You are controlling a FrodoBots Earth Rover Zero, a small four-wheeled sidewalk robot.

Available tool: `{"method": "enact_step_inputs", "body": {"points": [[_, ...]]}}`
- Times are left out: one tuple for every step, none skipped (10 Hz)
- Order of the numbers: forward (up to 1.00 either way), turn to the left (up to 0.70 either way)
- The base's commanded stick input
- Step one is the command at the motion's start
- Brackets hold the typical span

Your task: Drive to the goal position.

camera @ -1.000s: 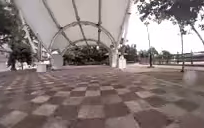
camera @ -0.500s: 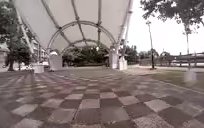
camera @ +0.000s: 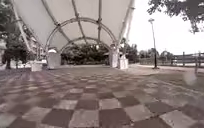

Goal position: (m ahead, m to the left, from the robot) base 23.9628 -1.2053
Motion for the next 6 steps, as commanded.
{"method": "enact_step_inputs", "body": {"points": [[1.00,0.00],[1.00,0.00],[1.00,0.00],[1.00,0.00],[1.00,0.00],[1.00,0.00]]}}
